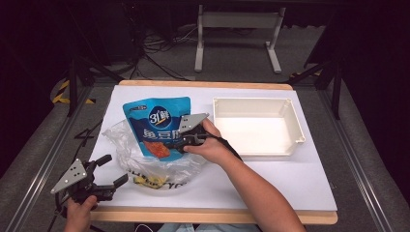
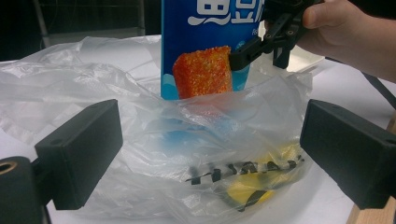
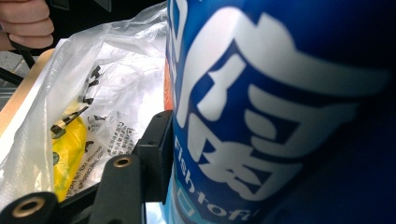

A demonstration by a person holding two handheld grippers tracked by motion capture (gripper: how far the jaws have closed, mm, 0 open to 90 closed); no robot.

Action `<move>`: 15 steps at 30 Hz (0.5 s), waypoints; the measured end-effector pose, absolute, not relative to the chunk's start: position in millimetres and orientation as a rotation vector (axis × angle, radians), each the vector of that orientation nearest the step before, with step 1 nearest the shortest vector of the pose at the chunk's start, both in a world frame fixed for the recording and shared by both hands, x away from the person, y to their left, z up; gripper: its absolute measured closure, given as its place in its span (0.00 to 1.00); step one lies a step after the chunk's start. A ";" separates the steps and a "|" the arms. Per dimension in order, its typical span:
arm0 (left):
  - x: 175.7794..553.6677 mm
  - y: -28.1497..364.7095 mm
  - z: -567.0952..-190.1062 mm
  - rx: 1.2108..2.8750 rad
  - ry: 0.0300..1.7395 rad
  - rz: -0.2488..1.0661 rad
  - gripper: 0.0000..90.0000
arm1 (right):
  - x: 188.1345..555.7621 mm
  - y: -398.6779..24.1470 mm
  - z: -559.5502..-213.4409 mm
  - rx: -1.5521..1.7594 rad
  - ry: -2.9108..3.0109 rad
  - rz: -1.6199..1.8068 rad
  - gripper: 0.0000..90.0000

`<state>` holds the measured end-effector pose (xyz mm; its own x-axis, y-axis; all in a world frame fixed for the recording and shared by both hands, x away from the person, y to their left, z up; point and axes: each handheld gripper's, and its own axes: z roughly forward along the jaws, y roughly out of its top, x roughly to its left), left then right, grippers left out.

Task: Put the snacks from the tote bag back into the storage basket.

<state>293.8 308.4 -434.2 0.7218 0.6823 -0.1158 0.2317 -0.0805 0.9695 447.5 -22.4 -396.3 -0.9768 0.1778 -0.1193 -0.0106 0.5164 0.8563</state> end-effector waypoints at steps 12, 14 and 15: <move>293.8 310.3 -434.0 1.650 0.751 0.429 0.07 | 446.0 -8.7 -378.8 0.128 2.573 1.414 0.58; 293.5 310.6 -433.7 1.650 0.750 0.433 0.07 | 446.3 -7.9 -373.3 0.121 2.578 1.421 0.58; 293.5 310.6 -433.7 1.650 0.750 0.433 0.07 | 446.3 -7.9 -373.3 0.121 2.578 1.421 0.58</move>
